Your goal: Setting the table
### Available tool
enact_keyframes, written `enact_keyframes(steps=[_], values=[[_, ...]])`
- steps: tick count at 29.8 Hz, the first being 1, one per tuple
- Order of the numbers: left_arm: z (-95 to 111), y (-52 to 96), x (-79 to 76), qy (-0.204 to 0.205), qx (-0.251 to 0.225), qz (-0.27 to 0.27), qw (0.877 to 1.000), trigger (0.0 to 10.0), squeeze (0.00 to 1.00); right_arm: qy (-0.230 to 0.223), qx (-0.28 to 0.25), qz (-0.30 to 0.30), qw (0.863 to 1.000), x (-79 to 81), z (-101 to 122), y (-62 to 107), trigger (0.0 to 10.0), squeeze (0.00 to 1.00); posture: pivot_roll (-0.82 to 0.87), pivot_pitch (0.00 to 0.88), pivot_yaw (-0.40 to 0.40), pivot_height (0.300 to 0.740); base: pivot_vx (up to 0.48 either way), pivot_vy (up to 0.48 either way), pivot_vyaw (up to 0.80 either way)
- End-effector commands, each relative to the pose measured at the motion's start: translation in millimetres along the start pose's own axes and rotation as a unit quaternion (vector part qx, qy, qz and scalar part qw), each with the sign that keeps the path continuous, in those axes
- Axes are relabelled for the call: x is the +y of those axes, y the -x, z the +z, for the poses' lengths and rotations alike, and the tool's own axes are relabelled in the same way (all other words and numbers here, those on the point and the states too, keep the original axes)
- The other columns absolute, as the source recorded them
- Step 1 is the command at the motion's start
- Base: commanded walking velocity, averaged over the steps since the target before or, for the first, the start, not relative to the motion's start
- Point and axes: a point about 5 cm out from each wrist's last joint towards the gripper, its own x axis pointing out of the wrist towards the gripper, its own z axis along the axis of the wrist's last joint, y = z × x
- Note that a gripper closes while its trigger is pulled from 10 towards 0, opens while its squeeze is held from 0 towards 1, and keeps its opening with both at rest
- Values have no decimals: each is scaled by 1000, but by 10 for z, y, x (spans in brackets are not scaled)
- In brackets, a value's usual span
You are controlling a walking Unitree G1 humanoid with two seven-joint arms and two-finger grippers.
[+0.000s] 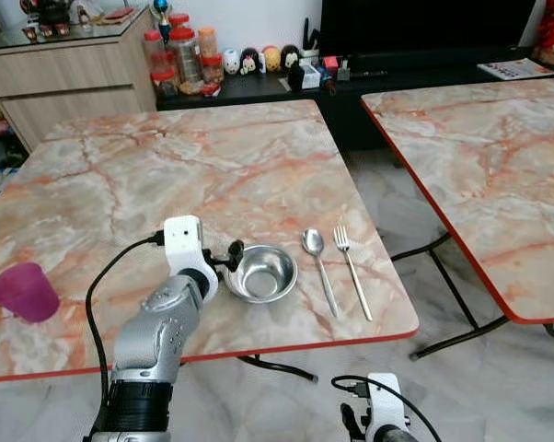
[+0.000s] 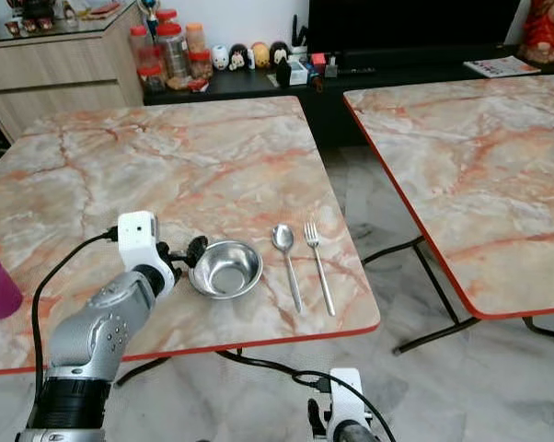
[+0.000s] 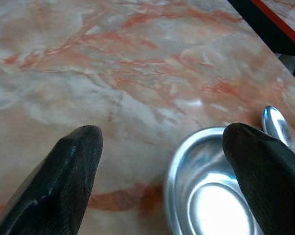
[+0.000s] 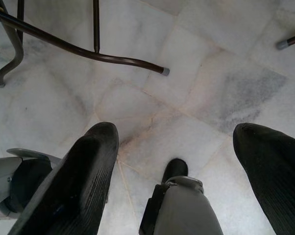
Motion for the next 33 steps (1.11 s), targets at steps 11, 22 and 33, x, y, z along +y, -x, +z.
enact_keyframes(steps=[11,22,33], values=[[-128,-33,-51,-19,39,-21,999,10000,0,1,0,6,1000,27,20,-7,10000,0,80,0,23,709,0,0,0],[-162,-43,-38,-33,50,-23,998,10000,0,2,-1,7,1000,31,24,-8,10000,0,77,0,24,709,0,0,0],[-244,-64,-18,-49,61,-15,997,10000,0,1,1,7,1000,28,10,-5,10000,0,73,0,26,709,0,0,0]])
